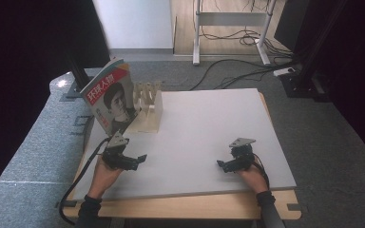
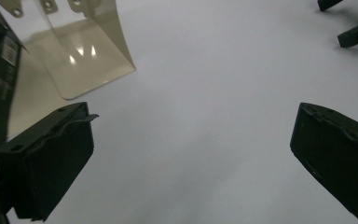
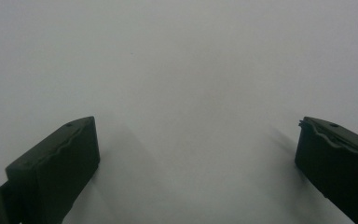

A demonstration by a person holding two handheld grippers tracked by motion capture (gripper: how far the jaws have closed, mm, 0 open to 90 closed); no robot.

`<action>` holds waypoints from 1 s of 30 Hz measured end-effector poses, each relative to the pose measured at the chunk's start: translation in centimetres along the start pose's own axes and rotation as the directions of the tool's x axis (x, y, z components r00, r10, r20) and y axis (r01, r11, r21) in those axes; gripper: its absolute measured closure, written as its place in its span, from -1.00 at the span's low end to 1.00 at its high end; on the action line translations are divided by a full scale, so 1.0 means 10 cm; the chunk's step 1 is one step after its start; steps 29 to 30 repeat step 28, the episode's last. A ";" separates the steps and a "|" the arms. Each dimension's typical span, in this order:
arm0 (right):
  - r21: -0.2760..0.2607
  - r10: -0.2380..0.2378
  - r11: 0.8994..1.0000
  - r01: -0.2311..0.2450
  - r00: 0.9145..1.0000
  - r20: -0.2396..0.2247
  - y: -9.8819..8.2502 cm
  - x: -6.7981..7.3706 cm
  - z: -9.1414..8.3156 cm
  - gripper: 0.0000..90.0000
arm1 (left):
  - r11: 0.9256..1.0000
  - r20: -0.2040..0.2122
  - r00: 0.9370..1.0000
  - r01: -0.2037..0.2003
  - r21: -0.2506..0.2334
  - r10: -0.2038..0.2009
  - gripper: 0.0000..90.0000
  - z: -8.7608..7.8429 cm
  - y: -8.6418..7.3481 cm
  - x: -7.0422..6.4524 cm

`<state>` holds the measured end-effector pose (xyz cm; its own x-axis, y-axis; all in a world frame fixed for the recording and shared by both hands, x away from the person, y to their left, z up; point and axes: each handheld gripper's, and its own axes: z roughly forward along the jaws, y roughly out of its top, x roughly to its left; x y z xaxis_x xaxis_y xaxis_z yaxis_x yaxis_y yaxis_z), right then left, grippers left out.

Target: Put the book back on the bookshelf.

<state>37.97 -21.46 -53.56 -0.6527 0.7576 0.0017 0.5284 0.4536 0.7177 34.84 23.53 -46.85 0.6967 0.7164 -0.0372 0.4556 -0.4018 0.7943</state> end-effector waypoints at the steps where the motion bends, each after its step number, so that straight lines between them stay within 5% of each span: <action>1: 0.000 0.000 1.000 0.000 1.000 0.000 0.00 0.00 0.00 -1.00 | 1.000 0.003 1.000 0.000 0.002 0.000 -1.00 0.02 -0.01 0.00; 10: -0.001 -0.002 1.000 0.002 1.000 0.001 0.00 0.00 0.00 -1.00 | 0.999 0.020 1.000 0.003 0.042 -0.004 -1.00 0.23 -0.19 -0.06; 18: -0.001 -0.001 1.000 0.001 1.000 0.001 0.00 0.00 0.00 -1.00 | 0.990 0.059 0.998 0.004 0.142 -0.013 -1.00 0.50 -0.35 -0.17; 21: -0.001 -0.001 1.000 0.001 1.000 0.001 0.00 0.00 0.00 -1.00 | 0.979 0.013 0.999 -0.047 0.198 0.046 -1.00 0.56 -0.33 -0.25; 30: -0.005 -0.004 1.000 0.004 1.000 0.003 -0.01 0.01 0.00 -1.00 | 0.980 0.009 0.999 -0.037 0.198 0.036 -1.00 0.56 -0.34 -0.26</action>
